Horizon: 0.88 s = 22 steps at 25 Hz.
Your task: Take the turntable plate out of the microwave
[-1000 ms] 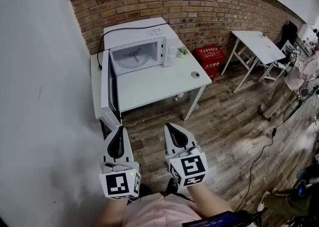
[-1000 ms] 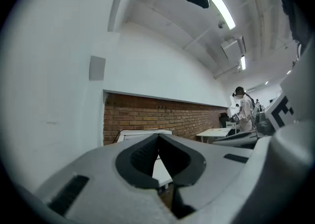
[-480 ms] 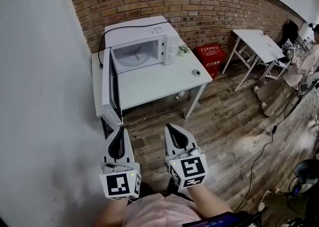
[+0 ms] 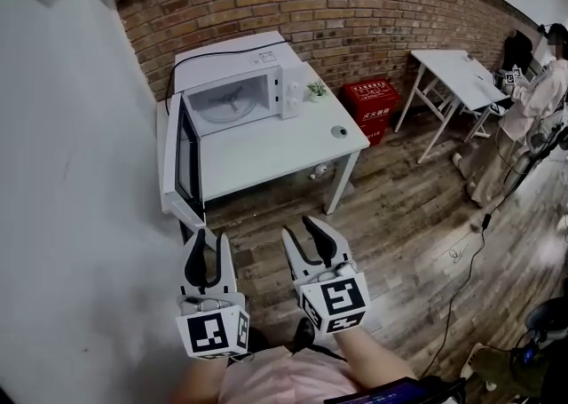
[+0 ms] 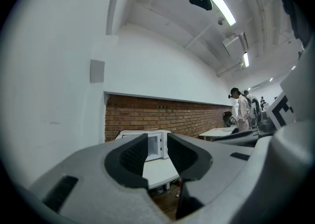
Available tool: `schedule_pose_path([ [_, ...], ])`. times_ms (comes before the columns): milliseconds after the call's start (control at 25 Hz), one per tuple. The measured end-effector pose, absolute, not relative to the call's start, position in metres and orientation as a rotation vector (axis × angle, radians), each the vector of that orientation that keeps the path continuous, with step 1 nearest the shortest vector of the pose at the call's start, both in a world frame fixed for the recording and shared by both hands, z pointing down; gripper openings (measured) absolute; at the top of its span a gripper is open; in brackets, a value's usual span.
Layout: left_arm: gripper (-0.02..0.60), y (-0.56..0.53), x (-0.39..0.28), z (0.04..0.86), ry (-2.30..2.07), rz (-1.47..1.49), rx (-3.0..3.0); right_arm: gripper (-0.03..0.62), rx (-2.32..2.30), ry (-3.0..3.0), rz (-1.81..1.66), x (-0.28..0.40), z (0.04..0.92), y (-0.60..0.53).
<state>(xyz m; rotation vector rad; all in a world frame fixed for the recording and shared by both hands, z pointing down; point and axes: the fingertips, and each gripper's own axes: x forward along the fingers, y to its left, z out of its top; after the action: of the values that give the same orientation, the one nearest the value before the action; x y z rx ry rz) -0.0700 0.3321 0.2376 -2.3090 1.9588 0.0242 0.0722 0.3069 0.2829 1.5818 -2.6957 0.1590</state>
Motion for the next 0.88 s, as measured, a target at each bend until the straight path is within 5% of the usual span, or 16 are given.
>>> schedule_pose_path([
  [880, 0.123, 0.262, -0.049, 0.256, 2.019, -0.043, -2.271, 0.115, 1.506, -2.712, 0.213, 0.089, 0.305, 0.224],
])
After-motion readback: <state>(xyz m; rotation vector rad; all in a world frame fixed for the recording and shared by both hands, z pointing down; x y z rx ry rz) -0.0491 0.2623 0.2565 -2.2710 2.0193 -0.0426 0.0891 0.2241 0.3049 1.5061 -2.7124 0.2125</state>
